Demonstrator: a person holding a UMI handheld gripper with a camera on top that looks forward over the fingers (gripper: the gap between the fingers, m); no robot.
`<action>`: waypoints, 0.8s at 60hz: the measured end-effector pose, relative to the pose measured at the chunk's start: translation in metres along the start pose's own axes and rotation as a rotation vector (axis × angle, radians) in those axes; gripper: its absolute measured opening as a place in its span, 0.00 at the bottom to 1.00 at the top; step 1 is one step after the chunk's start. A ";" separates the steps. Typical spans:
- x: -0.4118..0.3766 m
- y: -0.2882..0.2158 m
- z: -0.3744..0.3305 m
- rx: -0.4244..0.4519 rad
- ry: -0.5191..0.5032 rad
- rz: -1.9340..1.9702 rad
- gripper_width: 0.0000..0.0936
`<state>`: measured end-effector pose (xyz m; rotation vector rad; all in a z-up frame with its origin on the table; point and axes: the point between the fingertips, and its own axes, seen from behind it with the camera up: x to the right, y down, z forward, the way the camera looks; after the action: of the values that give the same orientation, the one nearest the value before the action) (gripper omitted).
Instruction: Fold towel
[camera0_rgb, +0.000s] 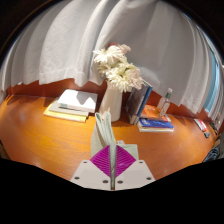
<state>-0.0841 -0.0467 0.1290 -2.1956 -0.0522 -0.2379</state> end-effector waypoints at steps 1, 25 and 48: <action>0.010 0.003 0.002 -0.002 0.003 0.005 0.03; 0.125 0.088 0.021 -0.098 -0.054 0.046 0.81; 0.119 -0.017 -0.108 0.111 -0.104 0.110 0.85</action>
<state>0.0140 -0.1286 0.2276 -2.0916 -0.0023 -0.0580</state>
